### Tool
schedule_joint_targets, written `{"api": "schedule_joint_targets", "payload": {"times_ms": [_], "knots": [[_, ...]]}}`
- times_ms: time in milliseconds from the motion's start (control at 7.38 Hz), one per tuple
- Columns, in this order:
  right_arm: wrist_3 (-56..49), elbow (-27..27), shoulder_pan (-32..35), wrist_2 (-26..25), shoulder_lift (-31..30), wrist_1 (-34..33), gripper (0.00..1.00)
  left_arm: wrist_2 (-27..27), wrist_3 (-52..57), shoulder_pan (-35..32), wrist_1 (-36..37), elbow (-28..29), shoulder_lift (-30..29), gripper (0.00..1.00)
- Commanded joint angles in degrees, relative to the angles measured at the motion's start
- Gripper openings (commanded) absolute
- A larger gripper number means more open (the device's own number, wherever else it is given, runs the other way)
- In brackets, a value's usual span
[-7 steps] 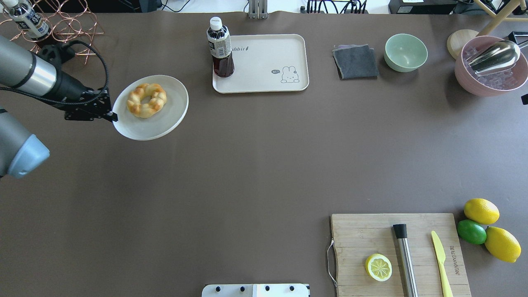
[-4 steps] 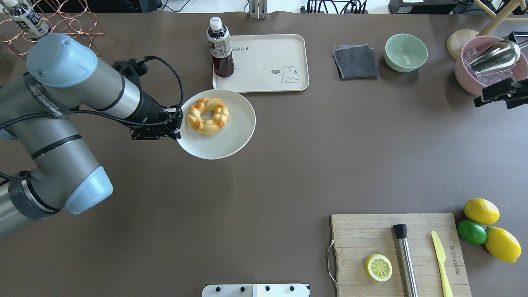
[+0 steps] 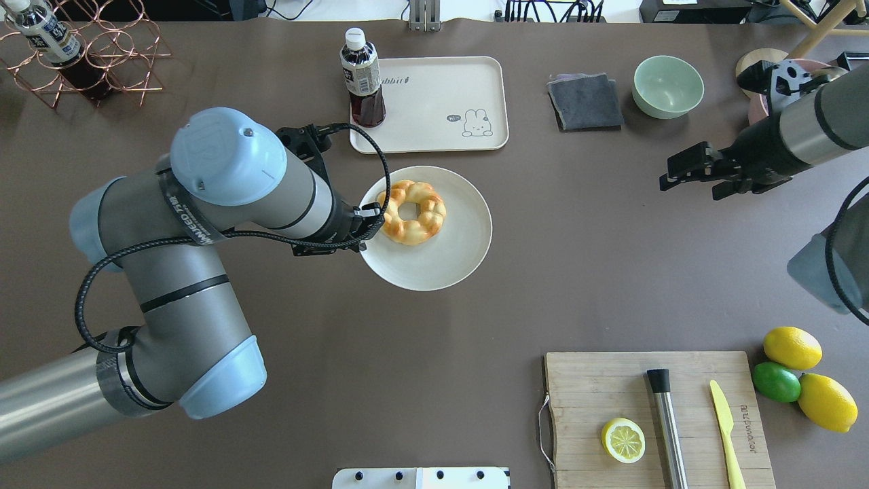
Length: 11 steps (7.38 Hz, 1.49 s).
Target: Place donut on tray
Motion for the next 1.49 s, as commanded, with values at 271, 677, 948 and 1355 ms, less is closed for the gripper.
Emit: {"api": "schedule_joint_targets", "payload": {"times_ms": [271, 677, 948, 1355], "knots": [[17.99, 1.8, -12.96, -7.65, 7.81, -0.22, 1.0, 3.5, -6.33, 2.88, 1.86, 8.37, -10.99, 0.0], [22.5, 1.88, -15.27, -7.94, 9.67, -0.57, 0.99, 4.73, -6.96, 2.88, 1.69, 9.17, -11.79, 0.0], [24.69, 1.71, -16.15, -8.11, 10.03, -0.57, 0.8, 4.73, -8.53, 3.06, 1.51, 9.17, -11.97, 0.0], [24.79, 1.62, -16.15, -7.93, 9.85, -0.66, 0.64, 4.73, -9.07, 3.41, 1.51, 9.0, -12.49, 0.0]]}}
